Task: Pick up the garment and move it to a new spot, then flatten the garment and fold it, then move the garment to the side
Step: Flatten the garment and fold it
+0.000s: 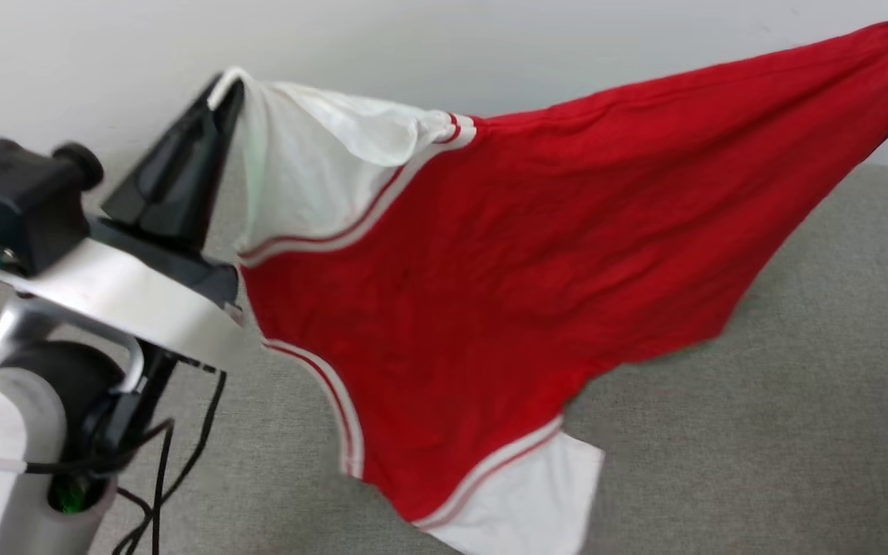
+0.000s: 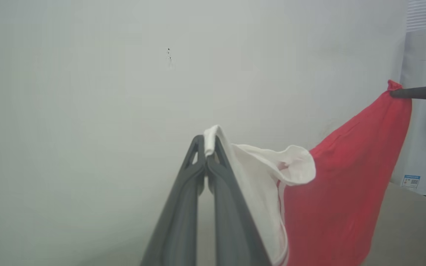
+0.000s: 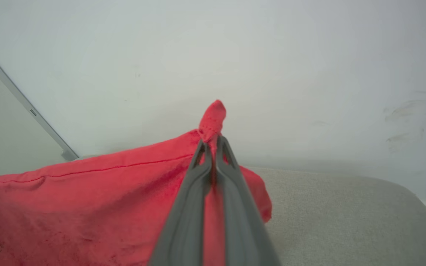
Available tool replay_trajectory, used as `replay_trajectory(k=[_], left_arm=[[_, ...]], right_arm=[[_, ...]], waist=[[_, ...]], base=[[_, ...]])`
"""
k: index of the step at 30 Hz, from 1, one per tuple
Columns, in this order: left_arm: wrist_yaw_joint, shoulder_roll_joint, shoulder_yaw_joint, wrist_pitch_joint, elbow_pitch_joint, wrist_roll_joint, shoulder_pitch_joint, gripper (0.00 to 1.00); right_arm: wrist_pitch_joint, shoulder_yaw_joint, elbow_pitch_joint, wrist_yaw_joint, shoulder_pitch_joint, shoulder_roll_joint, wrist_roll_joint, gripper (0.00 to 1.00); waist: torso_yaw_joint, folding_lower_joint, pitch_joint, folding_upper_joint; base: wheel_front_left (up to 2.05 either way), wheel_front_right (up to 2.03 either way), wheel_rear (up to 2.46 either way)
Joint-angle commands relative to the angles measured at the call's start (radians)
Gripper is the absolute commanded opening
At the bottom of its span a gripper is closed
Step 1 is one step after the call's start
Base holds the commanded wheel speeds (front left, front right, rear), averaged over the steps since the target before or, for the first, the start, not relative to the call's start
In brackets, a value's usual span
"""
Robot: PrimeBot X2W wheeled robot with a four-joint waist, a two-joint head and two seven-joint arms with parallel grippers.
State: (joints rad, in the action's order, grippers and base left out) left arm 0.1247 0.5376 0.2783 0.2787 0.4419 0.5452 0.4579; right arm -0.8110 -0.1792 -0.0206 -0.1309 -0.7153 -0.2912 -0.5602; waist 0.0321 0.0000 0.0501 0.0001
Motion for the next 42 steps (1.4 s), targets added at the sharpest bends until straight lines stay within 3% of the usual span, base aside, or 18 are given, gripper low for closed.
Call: replay_trajectory(k=[1, 14, 19, 21, 27, 32, 38, 42], left_arm=[[0.005, 0.007, -0.014, 0.0, 0.0, -0.008, 0.036, 0.0], [-0.01, 0.064, -0.066, -0.012, -0.018, -0.102, 0.31, 0.0], [-0.048, 0.078, -0.075, -0.022, -0.074, -0.116, 0.47, 0.0], [-0.088, 0.098, -0.081, -0.031, -0.143, -0.116, 0.589, 0.0], [-0.174, 0.128, -0.054, -0.08, -0.341, -0.168, 0.841, 0.0], [-0.21, 0.118, -0.015, -0.158, -0.534, -0.237, 1.066, 0.0], [-0.22, 0.085, 0.022, -0.262, -0.797, -0.302, 1.324, 0.0], [-0.21, 0.052, 0.035, -0.322, -0.897, -0.322, 1.41, 0.0]], right_arm=[[-0.005, -0.009, 0.025, 0.0, 0.01, 0.014, 0.011, 0.0], [0.011, -0.05, 0.164, 0.0, -0.078, 0.072, 0.032, 0.0], [0.045, -0.06, 0.165, 0.0, -0.167, 0.083, 0.061, 0.0], [0.063, -0.059, 0.149, 0.0, -0.239, 0.079, 0.08, 0.0], [0.137, -0.045, 0.051, 0.001, -0.413, 0.062, 0.143, 0.0], [0.241, -0.019, -0.096, 0.001, -0.581, 0.056, 0.195, 0.0], [0.385, -0.049, -0.322, 0.001, -0.785, 0.102, 0.247, 0.0], [0.469, -0.064, -0.428, 0.001, -0.871, 0.119, 0.29, 0.0]], waist=[[-0.011, 0.0, 0.006, -0.0001], [-0.044, 0.0, 0.109, -0.0001], [-0.045, 0.0, 0.197, -0.0001], [-0.046, 0.0, 0.264, -0.0001], [-0.049, 0.0, 0.392, -0.0001], [-0.05, 0.0, 0.485, -0.0001], [-0.061, 0.0, 0.567, -0.0001], [-0.058, 0.0, 0.6, -0.0001]], base=[[0.0, 0.0, 0.0], [0.0, 0.0, 0.0], [0.0, 0.0, 0.0], [0.0, 0.0, 0.0], [0.0, 0.0, 0.0], [0.0, 0.0, 0.0], [0.0, 0.0, 0.0], [0.0, 0.0, 0.0]])
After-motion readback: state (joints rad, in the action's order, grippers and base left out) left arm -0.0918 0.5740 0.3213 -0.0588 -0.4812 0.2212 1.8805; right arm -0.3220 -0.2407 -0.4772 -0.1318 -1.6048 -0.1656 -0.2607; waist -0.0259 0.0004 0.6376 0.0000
